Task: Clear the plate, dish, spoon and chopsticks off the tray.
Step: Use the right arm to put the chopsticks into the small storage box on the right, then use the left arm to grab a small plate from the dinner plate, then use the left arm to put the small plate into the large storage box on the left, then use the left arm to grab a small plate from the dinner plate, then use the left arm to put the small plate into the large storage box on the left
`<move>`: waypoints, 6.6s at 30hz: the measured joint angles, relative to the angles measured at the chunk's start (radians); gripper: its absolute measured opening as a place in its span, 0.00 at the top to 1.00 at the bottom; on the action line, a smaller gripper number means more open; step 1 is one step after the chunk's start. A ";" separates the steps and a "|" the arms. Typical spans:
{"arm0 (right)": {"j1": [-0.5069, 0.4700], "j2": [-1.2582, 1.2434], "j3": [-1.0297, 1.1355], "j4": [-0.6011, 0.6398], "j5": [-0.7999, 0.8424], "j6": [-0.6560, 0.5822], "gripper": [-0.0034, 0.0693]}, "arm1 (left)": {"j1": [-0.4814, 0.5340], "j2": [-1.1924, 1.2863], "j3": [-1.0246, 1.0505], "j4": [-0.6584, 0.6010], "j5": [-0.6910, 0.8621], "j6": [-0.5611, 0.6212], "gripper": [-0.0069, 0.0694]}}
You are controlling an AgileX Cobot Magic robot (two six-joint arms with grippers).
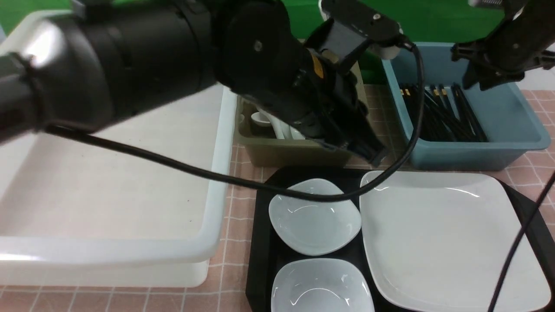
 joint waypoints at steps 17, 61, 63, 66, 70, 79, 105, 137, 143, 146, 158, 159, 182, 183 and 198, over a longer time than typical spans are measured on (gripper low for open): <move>0.000 -0.924 0.868 0.281 0.001 -0.333 0.91 | 0.000 0.041 0.076 0.003 0.324 0.070 0.88; 0.000 -1.141 1.212 0.577 -0.051 -0.671 0.91 | 0.007 0.388 0.074 -0.061 0.283 0.072 0.67; 0.000 -1.141 1.212 0.577 -0.051 -0.671 0.91 | 0.007 0.388 0.069 -0.061 0.296 0.062 0.67; 0.000 -1.141 1.212 0.577 -0.051 -0.673 0.91 | 0.007 0.378 0.059 -0.055 0.321 0.048 0.68; 0.000 -1.141 1.212 0.585 -0.043 -0.686 0.91 | 0.006 0.304 0.049 -0.063 0.349 0.021 0.82; 0.000 -1.141 1.110 0.612 0.028 -0.724 0.91 | 0.003 0.123 0.044 -0.144 0.335 0.017 0.90; 0.721 -0.605 0.421 0.218 -0.141 -0.265 0.91 | 1.071 -0.180 0.445 -0.620 0.101 0.148 0.90; 0.691 -0.590 0.344 -0.107 0.091 -0.149 0.91 | 0.805 -0.286 0.379 -0.275 0.164 0.000 0.68; 0.497 -0.741 0.462 -0.109 0.092 -0.139 0.91 | 0.384 -0.312 0.269 -0.272 0.055 0.060 0.91; 0.395 -0.834 0.595 -0.095 0.091 -0.145 0.91 | 0.165 -0.258 0.266 -0.161 -0.042 0.011 0.90; 0.329 -1.085 0.931 -0.058 0.056 -0.123 0.91 | -0.098 0.157 0.266 0.278 -0.133 -0.139 0.36; 0.329 -1.094 0.931 -0.057 0.048 -0.116 0.91 | -0.098 0.179 0.266 0.302 -0.144 -0.140 0.30; 0.329 -1.109 0.933 0.122 -0.008 -0.158 0.91 | -0.100 0.291 0.254 0.384 -0.315 -0.134 0.80; 0.329 -1.109 0.933 0.146 -0.011 -0.177 0.91 | -0.100 0.276 0.247 0.383 -0.304 -0.143 0.83; 0.359 -0.921 0.589 0.379 0.077 -0.355 0.91 | 0.142 -0.173 0.028 0.359 0.003 -0.185 0.90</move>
